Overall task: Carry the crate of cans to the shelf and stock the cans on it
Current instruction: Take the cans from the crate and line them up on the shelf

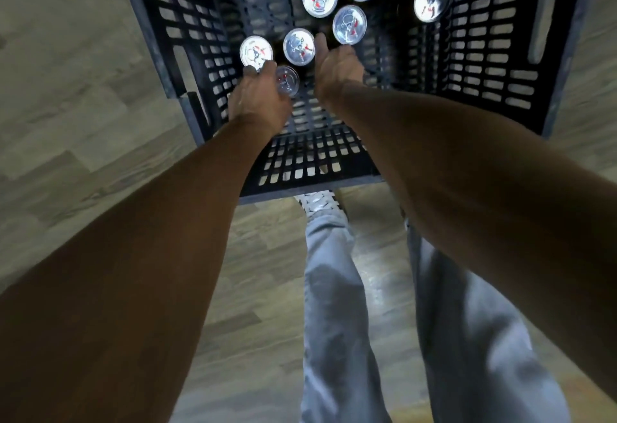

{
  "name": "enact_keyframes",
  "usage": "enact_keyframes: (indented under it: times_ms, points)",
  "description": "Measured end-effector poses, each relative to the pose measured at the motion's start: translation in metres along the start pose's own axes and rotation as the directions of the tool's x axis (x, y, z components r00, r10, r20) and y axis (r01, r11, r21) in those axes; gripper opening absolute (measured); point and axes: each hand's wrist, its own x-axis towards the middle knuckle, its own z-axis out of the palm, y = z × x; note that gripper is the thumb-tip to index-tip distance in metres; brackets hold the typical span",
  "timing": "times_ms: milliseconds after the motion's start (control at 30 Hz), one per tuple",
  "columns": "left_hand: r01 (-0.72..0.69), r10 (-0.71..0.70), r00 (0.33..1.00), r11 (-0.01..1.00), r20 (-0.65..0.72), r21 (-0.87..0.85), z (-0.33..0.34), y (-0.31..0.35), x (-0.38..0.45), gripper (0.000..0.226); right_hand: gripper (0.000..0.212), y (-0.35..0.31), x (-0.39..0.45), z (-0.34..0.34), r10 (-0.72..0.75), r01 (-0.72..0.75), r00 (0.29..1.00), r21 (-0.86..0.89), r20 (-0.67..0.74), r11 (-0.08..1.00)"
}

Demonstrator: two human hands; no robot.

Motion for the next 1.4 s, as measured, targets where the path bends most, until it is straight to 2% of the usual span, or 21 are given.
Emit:
enact_keyframes:
  times_ms: [167, 333, 500, 600, 700, 867, 1033, 1133, 1233, 1333, 1400]
  points:
    - [-0.031, 0.031, 0.999, 0.999, 0.025, -0.007, 0.019, -0.008, -0.003, 0.048, 0.057, 0.005, -0.013, 0.0, 0.062, -0.058, 0.996, 0.068, -0.065, 0.996]
    - [0.03, -0.03, 0.998, 1.0, 0.058, 0.006, 0.015, -0.002, -0.016, 0.053, 0.058, 0.016, -0.037, -0.007, 0.075, -0.061, 0.991, 0.129, -0.109, 0.99]
    - [0.1, -0.097, 0.991, 0.994, 0.09, -0.033, -0.036, 0.016, -0.041, 0.055, 0.045, 0.022, -0.07, -0.07, 0.069, -0.042, 0.994, 0.287, -0.083, 0.957]
    - [0.107, -0.106, 0.994, 0.993, 0.024, -0.042, -0.096, 0.035, -0.053, 0.05, 0.041, 0.026, -0.098, -0.139, -0.012, 0.028, 0.998, 0.303, -0.054, 0.953]
    - [0.028, -0.029, 0.999, 1.0, -0.039, -0.008, -0.174, 0.058, -0.073, 0.06, 0.035, 0.037, -0.138, -0.227, -0.067, 0.081, 0.997, 0.392, -0.049, 0.917]
    - [-0.027, 0.019, 0.983, 0.999, -0.183, -0.043, -0.326, 0.105, -0.133, 0.071, 0.039, 0.061, -0.214, -0.393, -0.108, 0.135, 0.99, 0.4, -0.089, 0.907]
    - [-0.13, 0.083, 0.955, 0.98, -0.285, -0.152, -0.483, 0.152, -0.208, 0.08, 0.044, 0.063, -0.314, -0.563, -0.106, 0.225, 0.962, 0.507, -0.253, 0.832]
    - [-0.207, 0.108, 0.927, 0.946, -0.36, -0.248, -0.547, 0.177, -0.271, 0.071, 0.041, 0.055, -0.382, -0.631, -0.119, 0.308, 0.931, 0.565, -0.346, 0.765]
    - [-0.254, 0.095, 0.893, 0.913, -0.44, -0.32, -0.586, 0.188, -0.328, 0.056, 0.05, 0.052, -0.448, -0.676, -0.148, 0.37, 0.911, 0.604, -0.385, 0.706]
    - [-0.328, 0.069, 0.886, 0.792, -0.459, -0.514, -0.631, 0.195, -0.366, 0.054, 0.055, 0.051, -0.491, -0.725, -0.16, 0.402, 0.903, 0.656, -0.399, 0.639]
    - [-0.366, 0.064, 0.877, 0.729, -0.476, -0.579, -0.664, 0.197, -0.379, 0.046, 0.064, 0.048, -0.508, -0.754, -0.148, 0.433, 0.888, 0.686, -0.435, 0.585]
